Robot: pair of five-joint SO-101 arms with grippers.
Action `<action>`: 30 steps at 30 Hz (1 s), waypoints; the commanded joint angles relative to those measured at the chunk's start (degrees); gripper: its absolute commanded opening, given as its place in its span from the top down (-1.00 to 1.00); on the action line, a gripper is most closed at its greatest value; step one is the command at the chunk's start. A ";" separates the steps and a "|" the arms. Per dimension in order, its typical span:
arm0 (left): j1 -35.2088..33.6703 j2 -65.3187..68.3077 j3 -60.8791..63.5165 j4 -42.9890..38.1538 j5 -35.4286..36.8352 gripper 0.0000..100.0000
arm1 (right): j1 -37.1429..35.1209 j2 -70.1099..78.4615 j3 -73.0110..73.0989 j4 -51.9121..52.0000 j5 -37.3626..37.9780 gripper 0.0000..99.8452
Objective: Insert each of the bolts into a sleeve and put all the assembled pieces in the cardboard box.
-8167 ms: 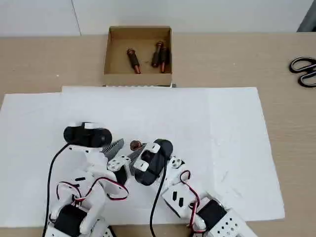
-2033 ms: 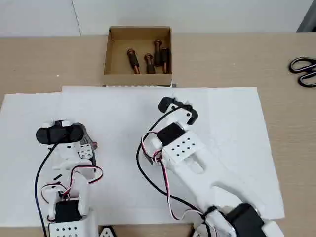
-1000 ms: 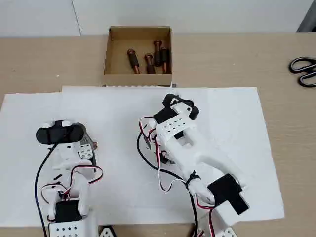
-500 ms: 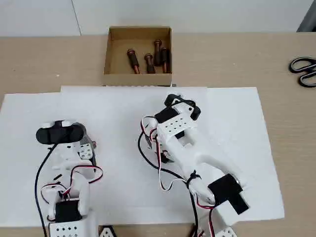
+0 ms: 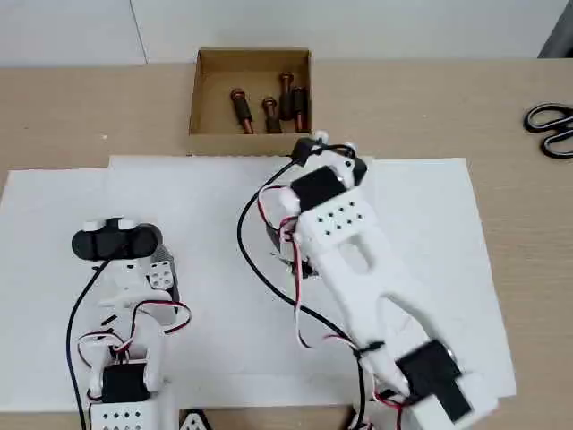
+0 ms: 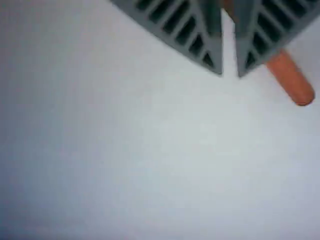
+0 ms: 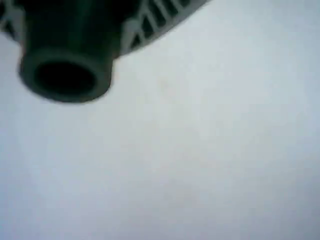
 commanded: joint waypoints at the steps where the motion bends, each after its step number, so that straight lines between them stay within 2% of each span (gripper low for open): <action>1: -0.35 -0.18 -0.92 4.04 -4.48 0.98 | 2.59 -11.21 -2.99 0.66 3.69 1.00; 5: -2.29 -0.09 -7.87 12.04 -8.88 0.98 | 6.20 -18.77 -0.44 0.66 7.47 1.00; 13: -2.46 4.48 -21.93 24.00 -16.97 0.98 | 21.05 -23.16 12.22 0.66 15.74 1.00; 21: -2.46 29.45 -44.18 27.08 -17.23 0.99 | 34.77 -23.16 15.38 0.22 22.68 1.00; 27: -2.11 48.79 -59.47 36.57 -17.41 0.99 | 44.09 -23.16 15.38 0.22 27.25 1.00; 30: -2.11 55.47 -63.43 39.47 -21.45 0.99 | 48.57 -23.16 15.38 0.22 32.44 1.00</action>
